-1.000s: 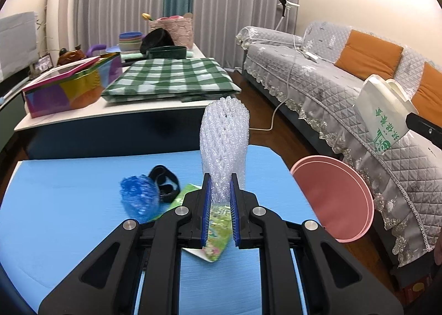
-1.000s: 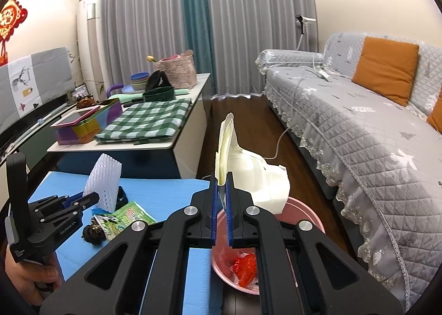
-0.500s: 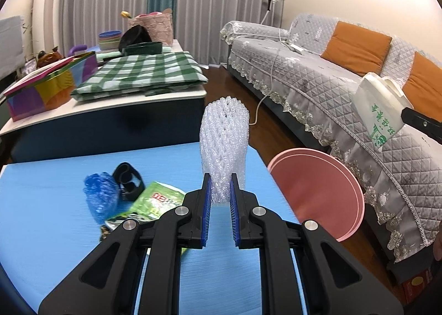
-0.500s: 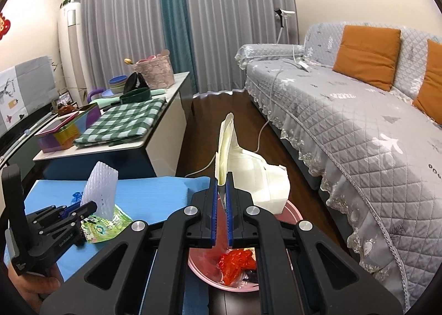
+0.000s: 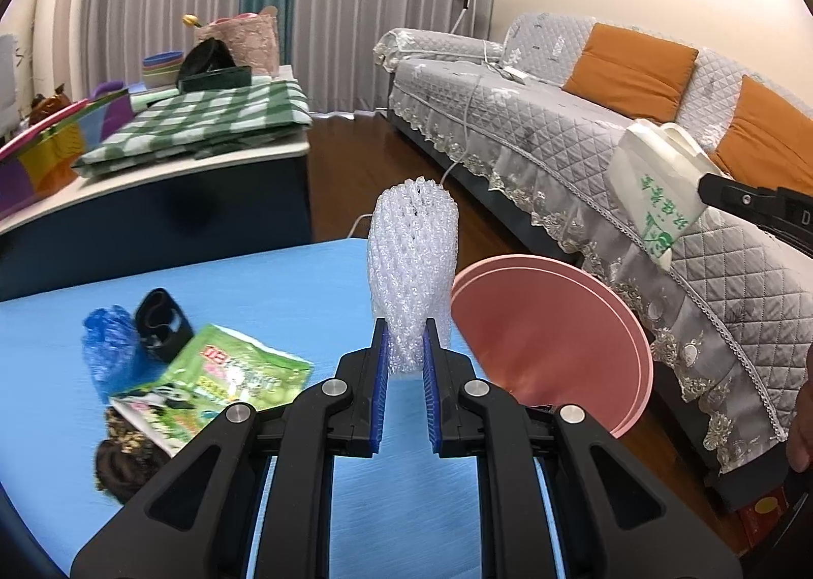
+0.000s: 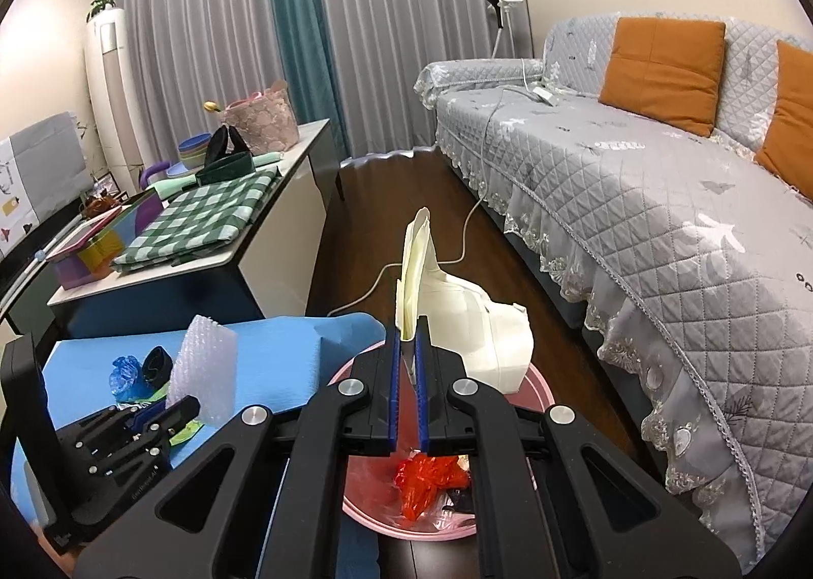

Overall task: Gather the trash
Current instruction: 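Carry the mesh sleeve and paper bag in both grippers over the pink bin, then open both grippers to drop the mesh sleeve and paper bag into the bin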

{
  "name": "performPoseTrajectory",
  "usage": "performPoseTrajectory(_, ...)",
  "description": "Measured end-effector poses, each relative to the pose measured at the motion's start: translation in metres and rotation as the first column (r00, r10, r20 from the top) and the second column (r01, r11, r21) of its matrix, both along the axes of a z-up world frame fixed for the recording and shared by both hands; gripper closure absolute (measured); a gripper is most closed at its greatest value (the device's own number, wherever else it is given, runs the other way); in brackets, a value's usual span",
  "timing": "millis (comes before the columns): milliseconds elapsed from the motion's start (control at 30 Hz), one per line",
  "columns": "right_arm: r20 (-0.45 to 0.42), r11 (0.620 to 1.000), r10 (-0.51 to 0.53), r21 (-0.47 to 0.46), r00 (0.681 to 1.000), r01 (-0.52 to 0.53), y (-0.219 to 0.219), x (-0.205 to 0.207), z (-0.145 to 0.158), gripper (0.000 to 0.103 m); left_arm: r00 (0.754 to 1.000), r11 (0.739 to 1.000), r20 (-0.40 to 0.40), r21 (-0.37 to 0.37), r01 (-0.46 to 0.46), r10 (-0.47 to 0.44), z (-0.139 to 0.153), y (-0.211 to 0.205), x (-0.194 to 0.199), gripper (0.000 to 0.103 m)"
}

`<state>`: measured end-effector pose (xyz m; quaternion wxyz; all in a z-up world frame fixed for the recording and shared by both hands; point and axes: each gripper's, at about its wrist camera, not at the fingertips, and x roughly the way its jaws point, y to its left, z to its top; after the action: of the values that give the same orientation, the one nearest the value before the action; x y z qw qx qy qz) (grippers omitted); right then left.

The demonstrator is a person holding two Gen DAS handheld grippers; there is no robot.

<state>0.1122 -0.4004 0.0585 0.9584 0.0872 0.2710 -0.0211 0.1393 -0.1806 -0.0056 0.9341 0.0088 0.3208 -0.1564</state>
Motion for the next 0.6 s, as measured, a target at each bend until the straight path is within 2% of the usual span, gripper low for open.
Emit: performPoseTrajectory(600,-0.065,0.997,-0.024,-0.076,0.998,0.019,-0.008,0.021,-0.032,0.098,0.996,0.996,-0.027,-0.034,0.08,-0.081,-0.021,-0.05,0.019,0.09)
